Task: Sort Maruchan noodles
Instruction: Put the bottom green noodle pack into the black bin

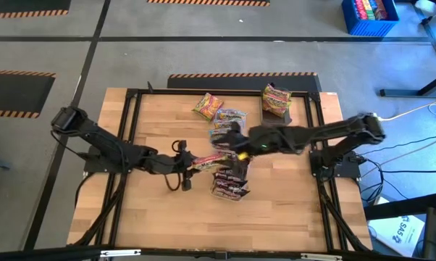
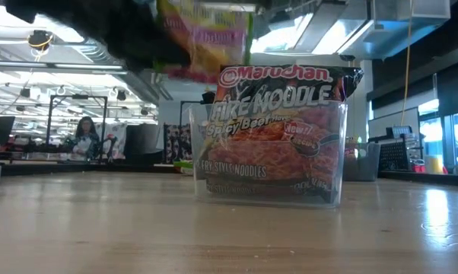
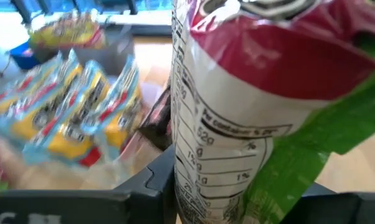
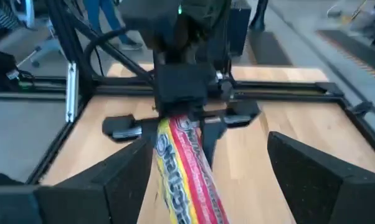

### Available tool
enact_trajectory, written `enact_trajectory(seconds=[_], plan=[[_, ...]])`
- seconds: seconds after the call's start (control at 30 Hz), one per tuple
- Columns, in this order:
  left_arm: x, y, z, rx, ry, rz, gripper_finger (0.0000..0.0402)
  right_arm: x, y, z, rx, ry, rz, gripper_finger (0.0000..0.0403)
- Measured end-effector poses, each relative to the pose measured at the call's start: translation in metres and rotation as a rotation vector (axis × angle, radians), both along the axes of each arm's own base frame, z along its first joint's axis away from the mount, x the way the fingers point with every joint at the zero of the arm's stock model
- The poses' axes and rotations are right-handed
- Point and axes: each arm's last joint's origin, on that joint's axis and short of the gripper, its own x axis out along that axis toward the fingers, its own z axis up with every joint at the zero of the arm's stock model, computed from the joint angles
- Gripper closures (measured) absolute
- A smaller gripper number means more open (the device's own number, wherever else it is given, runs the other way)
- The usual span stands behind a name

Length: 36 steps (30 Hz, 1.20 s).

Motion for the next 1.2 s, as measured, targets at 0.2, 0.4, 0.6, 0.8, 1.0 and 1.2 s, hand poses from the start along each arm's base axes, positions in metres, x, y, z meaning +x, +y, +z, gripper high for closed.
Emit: enact_trajectory(seconds=[0.2,0.4,0.6,0.8,1.0,1.2], plan=[[0.004,0.01,-0.01,-0.033,0.05,0.043,0.0275,0.036,-0.013,-0.022,-0.016,0.325,-0.002,0.0107],[0.005,0.011,-0.011,-0.035,0.056,0.039,0.0273,0.061,-0.016,-0.045,-0.018,0.467,0.037,0.0107],[0.005,0.011,-0.01,-0.035,0.051,0.038,0.0272,0.067,-0.014,-0.05,-0.023,0.449,0.065,0.0132],[0.005,0.011,-0.01,-0.032,0.042,0.049,0.0271,0.068,-0.014,-0.05,-0.038,0.443,0.062,0.0225],[0.005,0.01,-0.009,-0.038,0.04,0.043,0.0225,0.067,-0.014,-0.05,-0.04,0.445,0.062,0.0305],[0.0,0.01,0.001,-0.092,0.017,0.009,0.0189,0.061,-0.014,-0.039,-0.055,0.427,0.066,0.0309]])
